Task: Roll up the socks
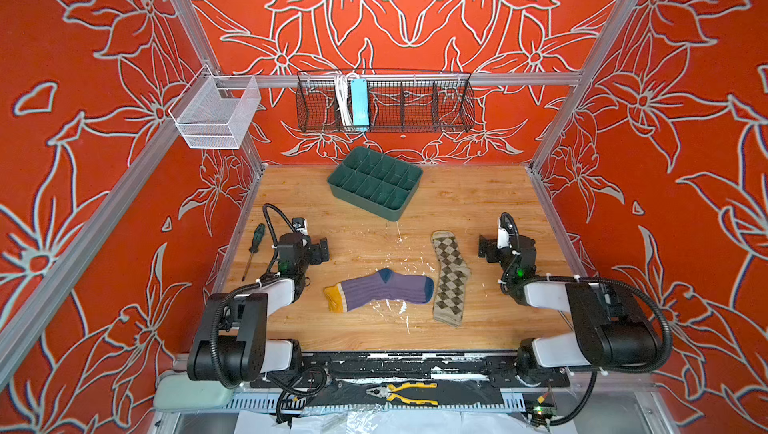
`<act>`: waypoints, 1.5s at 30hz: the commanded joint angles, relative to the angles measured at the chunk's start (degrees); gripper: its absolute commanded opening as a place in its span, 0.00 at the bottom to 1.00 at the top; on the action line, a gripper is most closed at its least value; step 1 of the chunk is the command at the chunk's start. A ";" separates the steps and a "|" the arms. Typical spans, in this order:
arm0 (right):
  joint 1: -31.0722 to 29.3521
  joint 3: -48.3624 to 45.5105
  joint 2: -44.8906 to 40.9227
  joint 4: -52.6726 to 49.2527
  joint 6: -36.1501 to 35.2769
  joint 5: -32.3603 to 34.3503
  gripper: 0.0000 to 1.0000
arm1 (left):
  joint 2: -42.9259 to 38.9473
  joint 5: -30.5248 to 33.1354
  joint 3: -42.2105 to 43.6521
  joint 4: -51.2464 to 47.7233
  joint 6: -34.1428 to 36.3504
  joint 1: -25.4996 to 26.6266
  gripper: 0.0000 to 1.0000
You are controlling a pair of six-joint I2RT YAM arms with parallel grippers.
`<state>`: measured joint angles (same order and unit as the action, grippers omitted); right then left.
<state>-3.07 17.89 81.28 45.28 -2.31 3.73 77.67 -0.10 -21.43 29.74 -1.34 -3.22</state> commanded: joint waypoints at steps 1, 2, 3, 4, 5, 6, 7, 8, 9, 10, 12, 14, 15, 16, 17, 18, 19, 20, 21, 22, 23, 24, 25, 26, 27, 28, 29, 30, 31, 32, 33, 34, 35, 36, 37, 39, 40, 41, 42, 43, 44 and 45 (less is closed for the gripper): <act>0.26 0.97 -0.33 -0.36 0.73 0.41 0.98 | -0.24 0.10 -0.63 1.65 -0.24 -0.22 0.97; 0.28 0.95 -0.33 -0.36 0.72 0.42 0.98 | -0.32 0.03 -0.69 1.61 -0.24 -0.26 0.97; 0.26 0.94 -0.33 -0.36 0.77 0.41 0.98 | -0.30 0.10 -0.63 1.68 -0.24 -0.25 0.97; 0.30 0.93 -0.29 -0.36 0.72 0.45 0.98 | -0.28 0.05 -0.63 1.60 -0.24 -0.27 0.97; 0.26 0.98 -0.32 -0.36 0.72 0.41 0.98 | -0.32 0.05 -0.67 1.64 -0.24 -0.26 0.97; 0.26 0.98 -0.33 -0.36 0.72 0.40 0.98 | -0.32 0.10 -0.68 1.64 -0.24 -0.26 0.97; 0.28 0.97 -0.33 -0.36 0.72 0.40 0.98 | -0.32 0.10 -0.68 1.64 -0.24 -0.28 0.97; 0.29 0.96 -0.37 -0.36 0.73 0.40 0.98 | -0.32 0.10 -0.63 1.64 -0.22 -0.22 0.97; 0.26 0.96 -0.33 -0.36 0.77 0.40 0.98 | -0.32 0.09 -0.65 1.68 -0.24 -0.27 0.97; 0.26 0.96 -0.27 -0.36 0.73 0.40 0.98 | -0.29 0.10 -0.63 1.64 -0.24 -0.26 0.97; 0.32 0.98 -0.25 -0.36 0.72 0.45 0.98 | -0.24 0.10 -0.66 1.62 -0.24 -0.27 0.97; 0.27 0.96 -0.24 -0.38 0.73 0.45 0.98 | -0.32 0.01 -0.63 1.64 -0.24 -0.29 0.97; 0.26 0.99 -0.25 -0.38 0.72 0.40 0.98 | -0.22 -0.08 -0.68 1.60 -0.24 -0.21 0.97; 0.26 1.00 -0.23 -0.40 0.79 0.40 0.98 | -0.11 0.09 -0.79 1.51 -0.24 -0.22 0.97; 0.26 0.98 -0.27 -0.36 0.77 0.42 0.98 | -0.14 0.05 -0.85 1.29 -0.24 -0.21 0.97; 0.26 0.90 -0.33 -0.32 0.72 0.40 0.98 | -0.13 0.05 -0.81 1.47 -0.24 -0.27 0.97; 0.26 0.84 -0.41 -0.28 0.72 0.49 0.98 | -0.20 0.01 -0.73 1.54 -0.24 -0.26 0.97; 0.26 0.73 -0.54 -0.04 0.72 0.54 0.98 | -0.39 -0.03 -0.59 1.62 -0.24 -0.29 0.97; 0.26 0.41 -0.86 0.70 1.24 1.51 0.98 | -0.47 0.19 -0.50 1.87 -0.30 -0.26 0.97; 0.26 0.22 -1.88 0.62 1.82 2.81 0.98 | -0.80 0.82 -0.90 1.02 -0.71 -0.28 0.97; 0.26 0.41 -3.76 -1.18 2.28 4.10 0.98 | -1.84 1.26 -2.04 -1.57 -0.83 -0.23 0.97; 0.26 1.37 -7.13 -5.00 2.48 4.86 0.98 | -3.58 1.50 -3.51 -5.44 -0.94 -0.24 0.97; 0.30 3.00 -9.91 -10.02 2.48 4.82 0.98 | -5.27 1.59 -5.36 -8.84 -0.86 -0.29 0.97; 0.31 5.75 -14.40 -18.29 3.16 4.64 0.98 | -7.23 1.19 -7.01 -12.96 -0.62 -0.28 0.97; 0.29 8.73 -18.04 -25.04 4.90 4.18 0.98 | -9.65 0.60 -8.64 -15.84 -0.75 -0.23 0.97; 0.26 10.57 -20.70 -28.98 6.96 3.00 0.98 | -11.60 -0.19 -9.83 -18.36 -1.12 -0.28 0.97; 0.30 12.15 -23.59 -31.84 11.90 2.10 0.98 | -13.59 -1.65 -11.30 -20.75 -2.49 -0.25 0.97; 0.33 13.14 -26.09 -34.74 19.68 3.00 0.98 | -15.16 -3.39 -12.72 -22.28 -4.62 -0.25 0.97; 0.35 14.12 -28.14 -38.76 27.68 4.64 0.98 | -16.19 -4.80 -13.95 -22.71 -7.98 -0.24 0.97; 0.35 14.96 -30.42 -43.27 35.36 6.12 0.98 | -17.07 -4.88 -15.35 -24.83 -15.74 -0.21 0.97; 0.35 14.95 -32.37 -44.84 37.34 4.16 0.98 | -17.52 -4.41 -15.78 -25.81 -25.04 -0.26 0.97; 0.35 14.31 -33.92 -44.02 36.63 0.45 0.98 | -17.81 -5.88 -15.71 -25.24 -31.13 -0.34 0.97; 0.35 13.62 -35.23 -43.27 36.56 -3.15 0.97 | -18.41 -10.28 -15.99 -26.33 -34.91 -0.29 0.97; 0.35 13.77 -36.26 -44.36 36.66 -5.25 0.95 | -18.69 -15.17 -15.72 -25.35 -36.27 -0.29 0.97; 0.37 14.62 -36.73 -47.22 36.45 -6.31 0.94 | -18.39 -19.37 -15.09 -23.50 -39.08 -0.30 0.97; 0.35 18.78 -35.82 -57.79 35.26 -6.95 0.90 | -16.80 -28.97 -13.83 -18.31 -46.11 -0.18 0.97; 0.34 21.63 -34.78 -64.20 34.47 -6.99 0.89 | -15.87 -32.04 -13.37 -16.80 -49.47 -0.01 0.97; 0.35 24.75 -33.33 -70.34 33.00 -8.19 0.89 | -15.01 -34.68 -13.03 -15.96 -52.28 0.38 0.97; 0.26 27.45 -31.61 -75.81 32.22 -9.14 0.88 | -14.66 -35.62 -13.39 -18.24 -53.78 1.24 0.97; 0.17 29.46 -30.23 -79.80 31.39 -10.39 0.88 | -15.05 -35.16 -13.75 -21.20 -54.11 2.25 0.97; -0.15 31.21 -28.72 -83.77 30.45 -11.72 0.87 | -16.02 -34.02 -13.96 -24.20 -53.56 3.58 0.97; -0.80 32.86 -27.48 -87.59 30.19 -11.78 0.87 | -17.64 -32.10 -14.34 -27.04 -52.08 5.32 0.97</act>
<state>-3.05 45.84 51.70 -22.70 28.62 -4.10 62.78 -27.75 -34.94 7.88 -47.48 -0.84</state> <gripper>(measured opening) 0.874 0.972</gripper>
